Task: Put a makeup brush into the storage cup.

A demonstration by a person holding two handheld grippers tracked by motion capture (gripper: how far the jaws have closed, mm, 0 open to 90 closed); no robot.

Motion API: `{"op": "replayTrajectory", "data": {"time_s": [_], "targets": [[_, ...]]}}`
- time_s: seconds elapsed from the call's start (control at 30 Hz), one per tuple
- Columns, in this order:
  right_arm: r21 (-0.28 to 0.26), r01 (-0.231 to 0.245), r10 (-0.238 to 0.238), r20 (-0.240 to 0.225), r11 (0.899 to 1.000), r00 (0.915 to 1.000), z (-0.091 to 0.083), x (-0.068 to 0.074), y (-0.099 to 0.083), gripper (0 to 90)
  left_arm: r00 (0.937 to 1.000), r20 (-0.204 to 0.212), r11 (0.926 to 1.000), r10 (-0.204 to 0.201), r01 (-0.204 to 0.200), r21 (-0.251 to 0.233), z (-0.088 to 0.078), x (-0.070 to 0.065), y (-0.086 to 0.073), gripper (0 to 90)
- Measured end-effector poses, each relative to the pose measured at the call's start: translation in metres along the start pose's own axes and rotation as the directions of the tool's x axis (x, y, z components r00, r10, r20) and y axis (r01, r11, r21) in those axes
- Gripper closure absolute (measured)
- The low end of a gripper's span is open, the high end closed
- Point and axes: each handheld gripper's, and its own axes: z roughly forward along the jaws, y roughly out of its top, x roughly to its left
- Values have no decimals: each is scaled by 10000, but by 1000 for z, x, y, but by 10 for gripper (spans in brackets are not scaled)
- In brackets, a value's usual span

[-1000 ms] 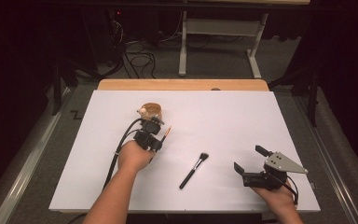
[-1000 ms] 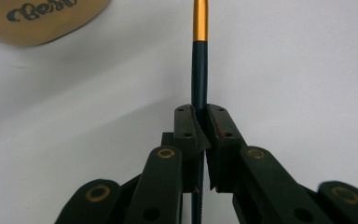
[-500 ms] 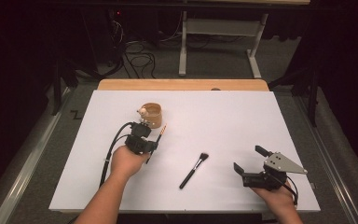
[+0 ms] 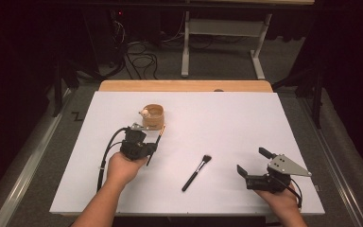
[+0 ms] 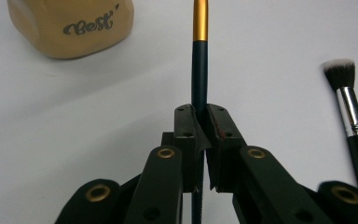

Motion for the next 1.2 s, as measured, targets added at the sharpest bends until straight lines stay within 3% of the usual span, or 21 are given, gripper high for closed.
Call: {"op": "replayTrajectory", "data": {"time_s": [0.27, 0.6, 0.67, 0.93, 1.1, 1.2], "targets": [[-40, 14, -14, -2, 10000, 10000, 0, 0, 0, 9, 9998, 153, 9943, 156, -139, -1054, -9, -1, -8, 837], [-11, 47, -47, -27, 10000, 10000, 1, 1, -1, 9, 9992, 290, 9725, 290, -215, -2320, -16, 1, -20, 837], [-3, 50, -50, -14, 10000, 10000, 1, 1, -1, 9, 9989, 167, 9705, 448, -395, -2378, -16, 1, -23, 837], [51, 17, -17, 35, 10000, 10000, 1, 0, -1, 9, 9985, 157, 9461, 523, -445, -3209, -17, 4, -34, 837], [59, 64, -64, 27, 10000, 10000, 2, 0, -2, 9, 9983, 142, 9269, 561, -468, -3723, -17, 5, -40, 837], [99, 21, -22, 37, 9999, 10000, 2, -1, -2, 9, 9983, 200, 9205, 550, -429, -3884, -17, 7, -43, 837]]}}
